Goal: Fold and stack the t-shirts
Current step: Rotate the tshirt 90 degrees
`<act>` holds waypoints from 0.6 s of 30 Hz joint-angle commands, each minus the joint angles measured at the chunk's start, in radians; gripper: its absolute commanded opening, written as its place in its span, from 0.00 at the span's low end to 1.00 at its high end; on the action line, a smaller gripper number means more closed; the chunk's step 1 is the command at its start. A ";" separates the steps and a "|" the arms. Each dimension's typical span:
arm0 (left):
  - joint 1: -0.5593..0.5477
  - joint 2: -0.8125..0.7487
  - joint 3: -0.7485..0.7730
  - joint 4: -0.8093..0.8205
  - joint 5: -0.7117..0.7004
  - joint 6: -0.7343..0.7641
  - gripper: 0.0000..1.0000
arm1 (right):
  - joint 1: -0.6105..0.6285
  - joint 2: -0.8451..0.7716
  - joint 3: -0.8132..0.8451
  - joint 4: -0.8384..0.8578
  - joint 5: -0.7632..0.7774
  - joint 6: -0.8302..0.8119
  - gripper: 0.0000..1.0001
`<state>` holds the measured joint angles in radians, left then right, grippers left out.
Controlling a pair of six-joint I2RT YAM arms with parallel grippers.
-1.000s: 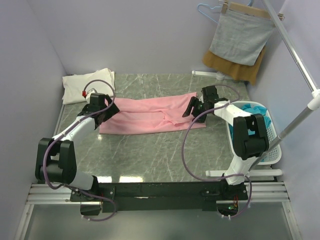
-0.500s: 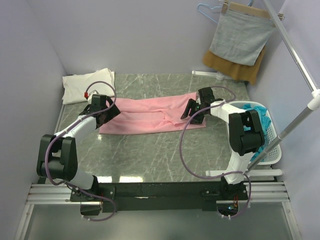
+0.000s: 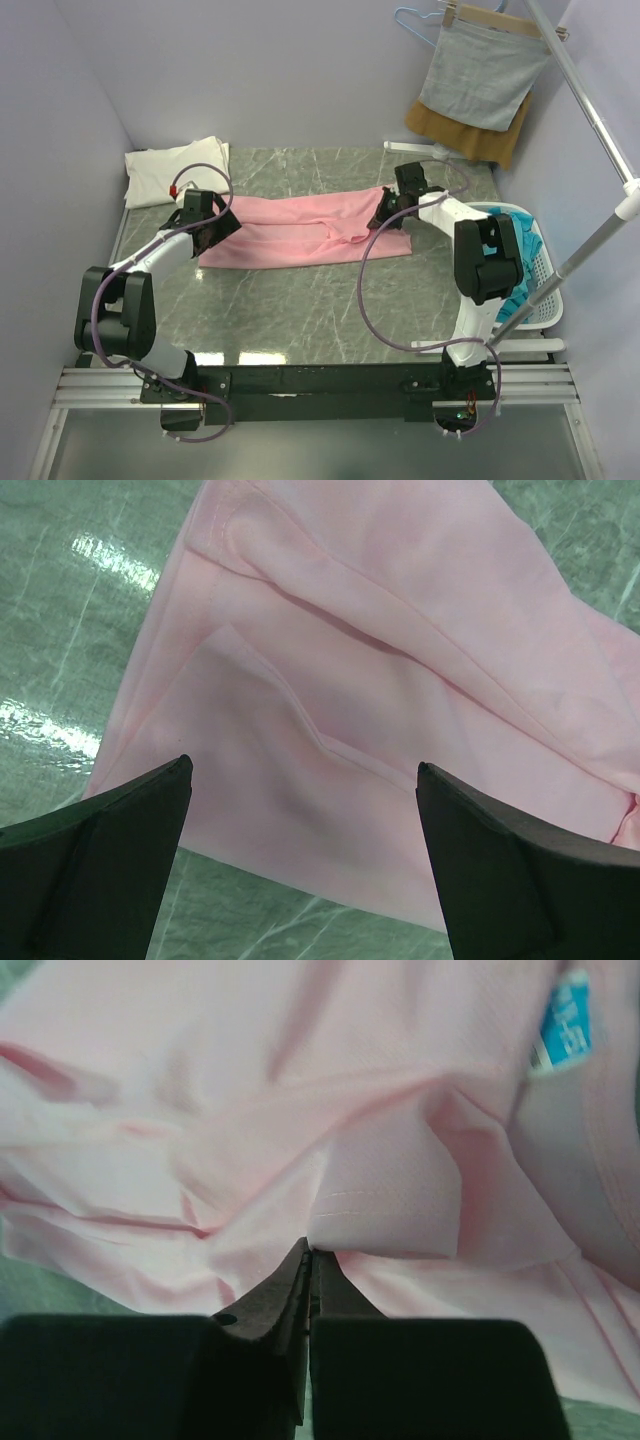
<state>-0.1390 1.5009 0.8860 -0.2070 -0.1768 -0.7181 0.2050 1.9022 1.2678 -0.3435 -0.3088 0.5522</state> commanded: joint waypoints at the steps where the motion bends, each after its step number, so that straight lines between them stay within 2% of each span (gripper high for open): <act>1: -0.004 0.012 0.034 0.004 0.005 0.016 0.99 | 0.004 0.030 0.131 0.031 -0.036 0.000 0.00; 4: -0.004 0.016 0.037 0.003 0.007 0.016 0.99 | 0.005 0.104 0.234 0.002 -0.042 0.011 0.01; 5: -0.004 0.015 0.037 0.001 0.007 0.016 1.00 | 0.005 0.125 0.260 0.000 -0.050 0.014 0.05; 8: -0.004 0.009 0.036 0.000 0.007 0.017 0.99 | 0.007 0.211 0.359 -0.002 -0.102 0.020 0.32; 10: -0.004 0.002 0.037 -0.002 0.007 0.019 0.99 | 0.002 0.236 0.395 0.000 -0.081 0.020 0.52; 11: -0.004 -0.007 0.036 -0.002 0.008 0.022 1.00 | 0.005 0.235 0.400 0.000 -0.066 0.015 0.73; 12: -0.004 -0.010 0.036 0.000 0.010 0.023 0.99 | 0.004 0.209 0.384 0.003 -0.038 0.008 0.89; 14: -0.004 -0.024 0.039 0.007 0.016 0.032 0.99 | 0.004 0.166 0.322 0.018 0.020 -0.017 0.93; 18: -0.004 -0.018 0.065 0.058 0.045 0.062 1.00 | 0.004 0.034 0.210 0.057 0.096 -0.051 0.93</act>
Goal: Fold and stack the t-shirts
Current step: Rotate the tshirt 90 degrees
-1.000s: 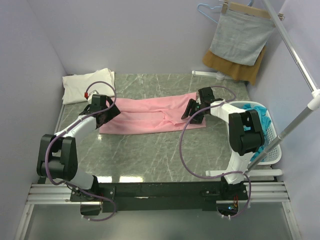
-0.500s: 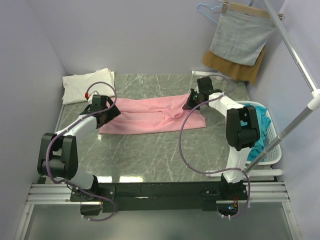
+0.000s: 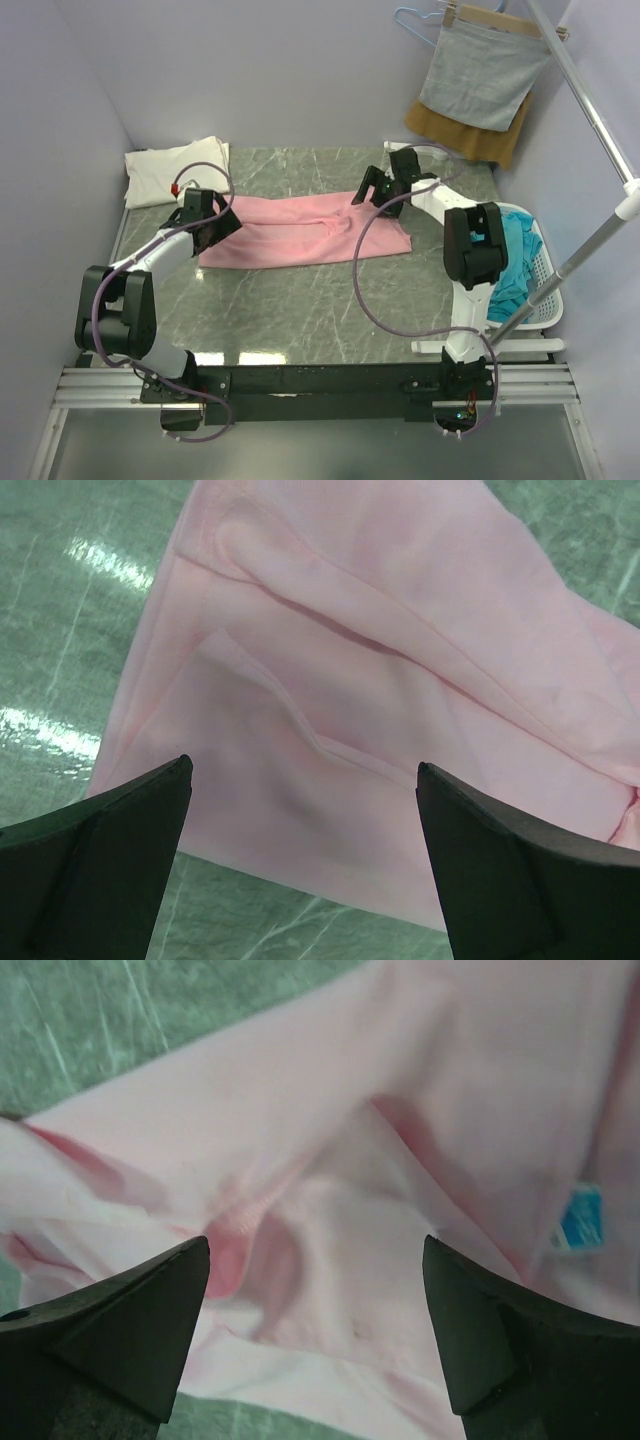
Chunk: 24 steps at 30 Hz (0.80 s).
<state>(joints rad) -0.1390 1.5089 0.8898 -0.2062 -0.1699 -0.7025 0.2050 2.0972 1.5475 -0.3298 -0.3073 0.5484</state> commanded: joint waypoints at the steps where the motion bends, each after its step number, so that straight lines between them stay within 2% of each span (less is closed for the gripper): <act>1: -0.004 -0.004 0.090 0.063 0.040 0.058 1.00 | 0.004 -0.173 -0.087 0.037 0.102 -0.050 0.93; 5: -0.004 0.086 0.162 0.116 0.053 0.080 1.00 | 0.004 -0.207 -0.157 0.043 0.096 -0.079 0.93; 10: -0.004 0.261 0.289 0.162 0.151 0.115 0.99 | 0.004 -0.184 -0.184 0.058 0.071 -0.088 0.91; 15: -0.004 0.361 0.383 0.131 0.176 0.124 0.99 | 0.004 -0.108 -0.126 0.003 0.037 -0.099 0.91; 17: -0.004 0.404 0.422 0.067 0.173 0.126 0.99 | 0.004 -0.077 -0.098 -0.032 0.048 -0.094 0.90; 21: -0.007 0.413 0.400 -0.025 0.185 0.104 0.99 | 0.001 -0.026 -0.069 -0.109 0.086 -0.074 0.92; 24: -0.022 0.369 0.301 -0.061 0.211 0.089 1.00 | 0.000 0.004 -0.046 -0.132 0.105 -0.068 0.92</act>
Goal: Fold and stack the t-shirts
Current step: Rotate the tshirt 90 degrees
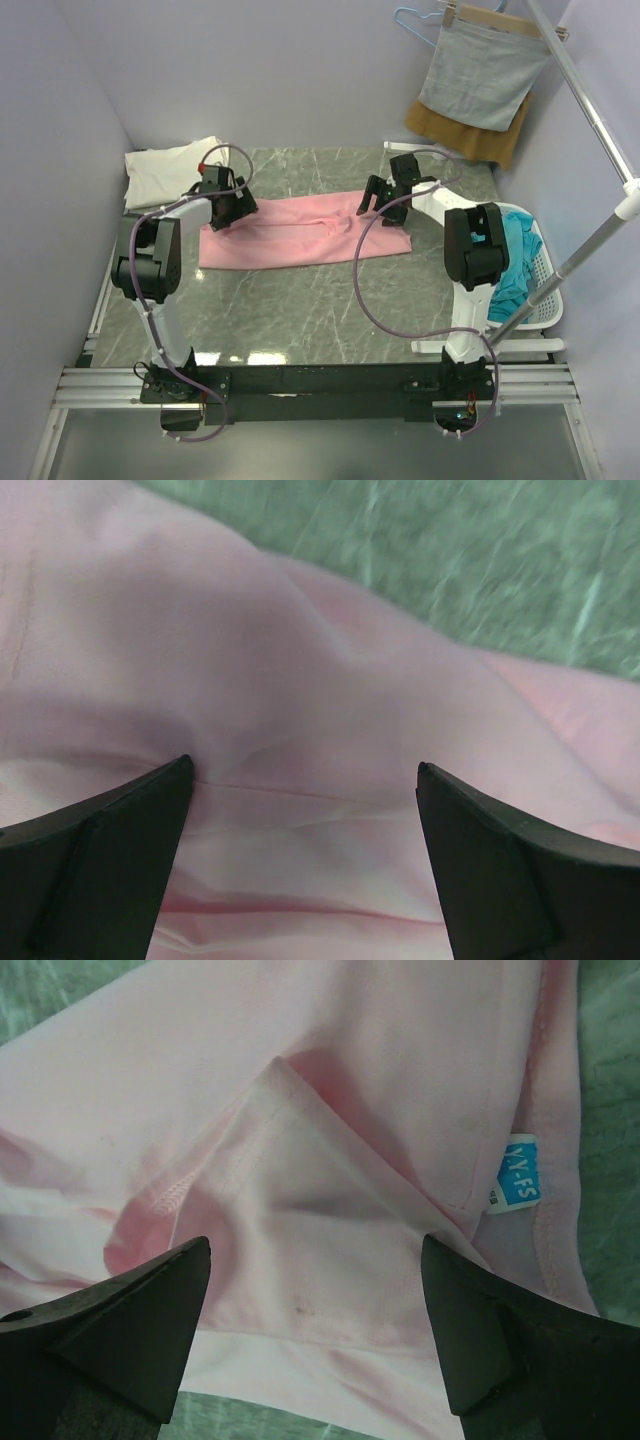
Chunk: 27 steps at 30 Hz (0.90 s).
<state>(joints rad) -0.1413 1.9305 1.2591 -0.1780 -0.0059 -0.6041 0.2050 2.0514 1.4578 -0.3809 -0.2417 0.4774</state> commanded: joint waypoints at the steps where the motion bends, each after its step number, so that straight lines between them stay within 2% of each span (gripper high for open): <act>1: -0.036 -0.076 -0.120 -0.104 0.056 -0.013 0.99 | -0.001 0.058 0.073 -0.090 0.048 0.003 0.92; 6: -0.136 -0.186 -0.366 -0.129 0.072 -0.087 0.99 | -0.001 0.144 0.215 -0.192 0.044 -0.031 0.92; 11: -0.289 -0.287 -0.561 -0.107 0.138 -0.204 1.00 | 0.001 0.281 0.471 -0.289 -0.028 -0.089 0.92; 12: -0.361 -0.312 -0.613 -0.106 0.152 -0.253 0.99 | 0.004 0.311 0.524 -0.335 -0.089 -0.098 0.92; 14: -0.432 -0.332 -0.659 -0.101 0.187 -0.302 0.99 | 0.008 0.418 0.721 -0.395 -0.171 -0.134 0.92; 15: -0.505 -0.352 -0.696 -0.097 0.226 -0.347 0.99 | 0.019 0.450 0.848 -0.435 -0.244 -0.147 0.93; 18: -0.637 -0.401 -0.676 -0.148 0.227 -0.400 0.99 | 0.022 0.518 0.967 -0.385 -0.368 -0.143 0.92; 20: -0.679 -0.430 -0.627 -0.246 0.169 -0.398 0.99 | 0.016 0.443 0.913 -0.244 -0.389 -0.120 0.93; 21: -0.695 -0.461 -0.562 -0.276 0.143 -0.384 1.00 | 0.011 0.397 0.803 -0.183 -0.377 -0.102 0.93; 23: -0.695 -0.484 -0.482 -0.339 0.026 -0.337 0.99 | -0.003 0.242 0.689 -0.036 -0.325 -0.105 0.94; 25: -0.689 -0.493 -0.342 -0.360 -0.082 -0.301 0.99 | -0.010 0.073 0.508 0.045 -0.219 -0.134 0.94; 27: -0.660 -0.455 -0.197 -0.321 -0.166 -0.203 1.00 | -0.015 -0.041 0.332 0.141 -0.154 -0.160 0.95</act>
<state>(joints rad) -0.8391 1.4578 0.8127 -0.4129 0.0410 -0.9226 0.2119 2.3371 1.9968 -0.5068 -0.5068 0.3668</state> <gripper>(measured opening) 0.994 0.947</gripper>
